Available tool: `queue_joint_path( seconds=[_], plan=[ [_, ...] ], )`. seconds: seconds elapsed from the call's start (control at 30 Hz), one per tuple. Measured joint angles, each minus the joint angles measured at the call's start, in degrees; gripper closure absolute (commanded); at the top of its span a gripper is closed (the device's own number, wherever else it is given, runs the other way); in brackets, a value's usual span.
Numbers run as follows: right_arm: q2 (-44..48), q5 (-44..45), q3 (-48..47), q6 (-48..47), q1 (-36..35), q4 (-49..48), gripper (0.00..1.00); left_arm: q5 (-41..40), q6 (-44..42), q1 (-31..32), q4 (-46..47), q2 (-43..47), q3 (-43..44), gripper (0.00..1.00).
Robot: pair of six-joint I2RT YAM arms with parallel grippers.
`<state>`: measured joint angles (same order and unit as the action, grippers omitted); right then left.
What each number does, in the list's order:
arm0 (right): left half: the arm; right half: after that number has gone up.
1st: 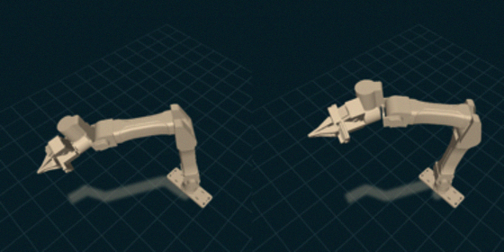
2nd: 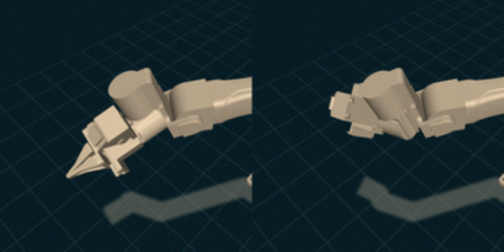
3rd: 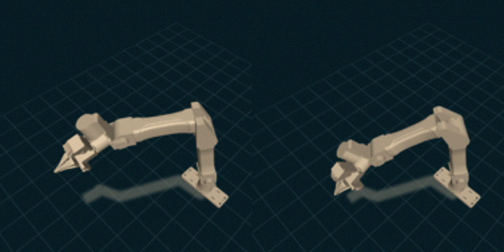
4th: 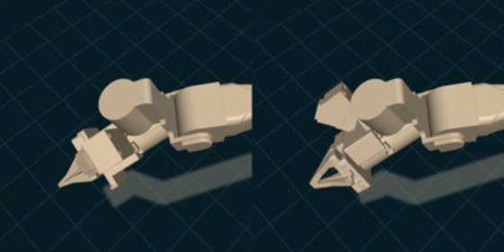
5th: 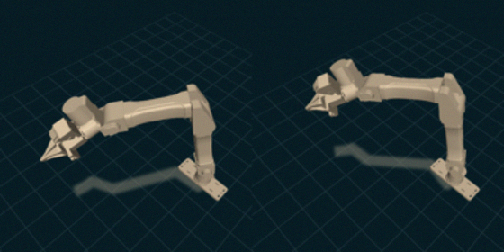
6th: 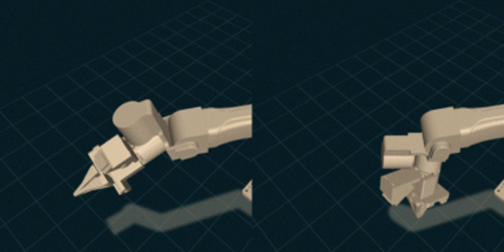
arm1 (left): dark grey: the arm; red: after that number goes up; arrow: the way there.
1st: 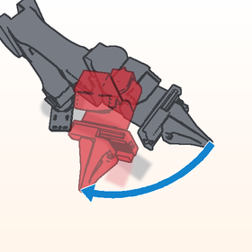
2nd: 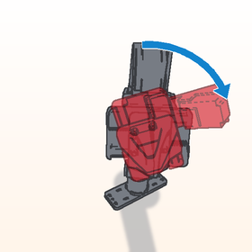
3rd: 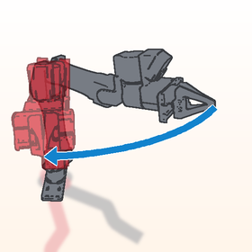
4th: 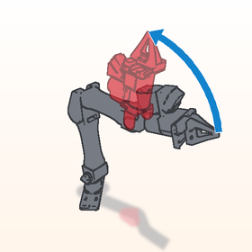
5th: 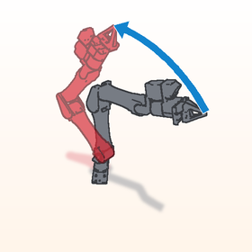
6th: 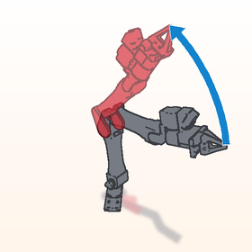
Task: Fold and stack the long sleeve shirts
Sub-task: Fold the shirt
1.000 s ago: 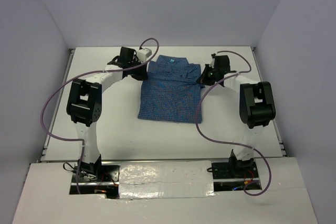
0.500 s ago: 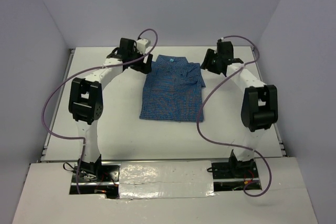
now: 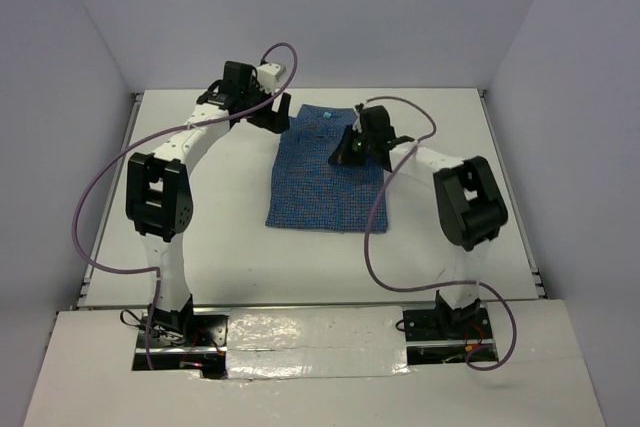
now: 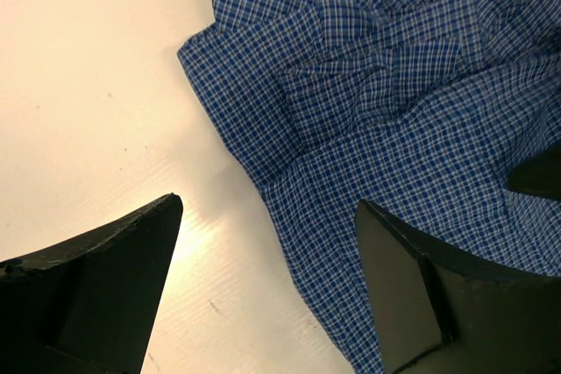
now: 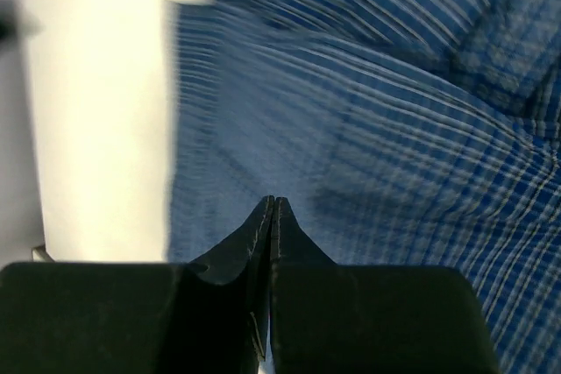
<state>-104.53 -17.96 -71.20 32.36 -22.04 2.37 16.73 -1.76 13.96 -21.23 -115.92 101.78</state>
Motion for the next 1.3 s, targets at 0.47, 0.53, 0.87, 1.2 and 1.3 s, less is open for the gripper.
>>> queue_joint_path(
  seconds=[0.47,0.53,0.87,1.2,1.3],
  plan=[
    [-15.72,-0.55,-9.46,6.82,1.05,3.89,0.97,-1.25,-4.28,0.0,-5.9,0.33,-1.38,0.07],
    [-15.67,-0.76,-10.08,6.32,1.27,4.63,0.87,-0.28,-5.03,-0.04,-7.37,0.33,-0.83,0.07],
    [0.92,1.81,-12.37,-1.9,1.46,18.91,0.32,6.67,-35.69,2.99,-20.13,11.67,-3.06,0.15],
    [26.67,2.27,18.45,-0.9,6.67,23.8,0.27,0.68,-73.22,16.2,-19.37,30.69,-47.1,0.06],
    [23.52,0.9,24.2,-0.87,9.03,24.3,0.27,-1.62,-74.29,18.05,-15.39,28.39,-49.4,0.06]
  ],
)
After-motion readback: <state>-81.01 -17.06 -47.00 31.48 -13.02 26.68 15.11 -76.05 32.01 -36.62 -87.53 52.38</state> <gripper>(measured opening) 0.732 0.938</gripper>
